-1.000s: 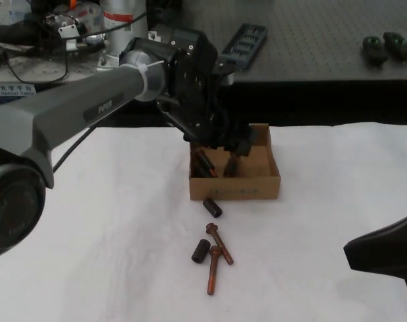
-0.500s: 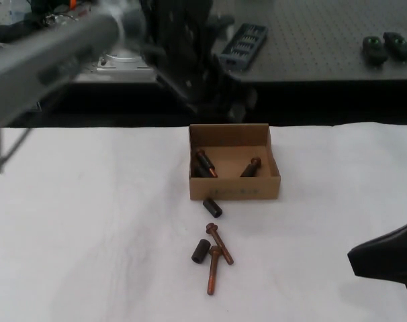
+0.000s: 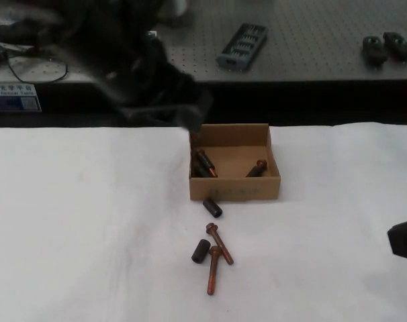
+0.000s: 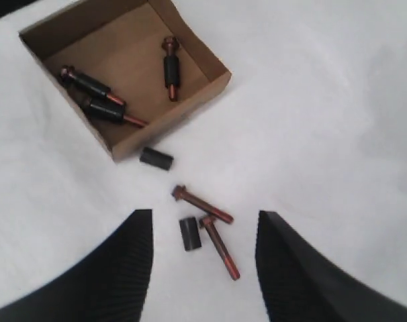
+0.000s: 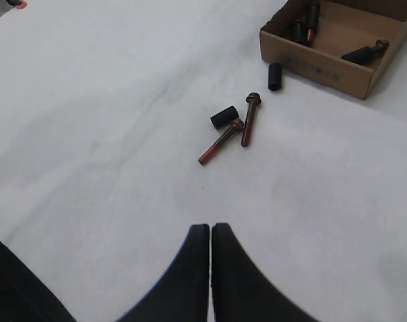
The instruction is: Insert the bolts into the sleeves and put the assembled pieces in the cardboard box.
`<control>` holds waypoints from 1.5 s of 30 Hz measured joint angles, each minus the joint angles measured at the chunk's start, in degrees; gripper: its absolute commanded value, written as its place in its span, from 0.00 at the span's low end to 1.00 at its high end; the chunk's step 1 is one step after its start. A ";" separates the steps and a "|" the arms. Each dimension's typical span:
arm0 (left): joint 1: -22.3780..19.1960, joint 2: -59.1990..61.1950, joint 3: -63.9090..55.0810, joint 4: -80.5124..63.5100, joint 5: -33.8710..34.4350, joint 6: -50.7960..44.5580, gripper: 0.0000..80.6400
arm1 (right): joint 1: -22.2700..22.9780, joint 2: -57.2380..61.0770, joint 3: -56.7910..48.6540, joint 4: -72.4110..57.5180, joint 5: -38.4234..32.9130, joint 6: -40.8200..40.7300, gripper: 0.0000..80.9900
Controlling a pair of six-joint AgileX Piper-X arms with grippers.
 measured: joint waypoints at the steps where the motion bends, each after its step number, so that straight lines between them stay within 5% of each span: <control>1: 0.00 -3.84 4.21 -2.05 0.01 -1.13 0.43 | 0.00 -0.49 0.00 0.10 0.09 0.00 0.02; 10: 0.00 -33.81 35.77 -12.92 0.78 -8.75 0.43 | 0.00 -1.52 2.37 -0.64 1.41 0.00 0.02; 21: 0.00 -50.39 56.76 -23.22 4.80 -20.73 0.43 | 0.00 -2.01 17.95 -17.79 1.42 7.17 0.02; 33: 0.00 -51.14 58.66 -30.54 5.62 -22.33 0.43 | 0.00 -2.01 20.96 -25.93 1.42 16.20 0.02; 45: 0.00 -51.14 58.66 -31.59 5.62 -22.33 0.43 | 0.00 5.12 16.96 -26.47 -0.79 13.33 0.02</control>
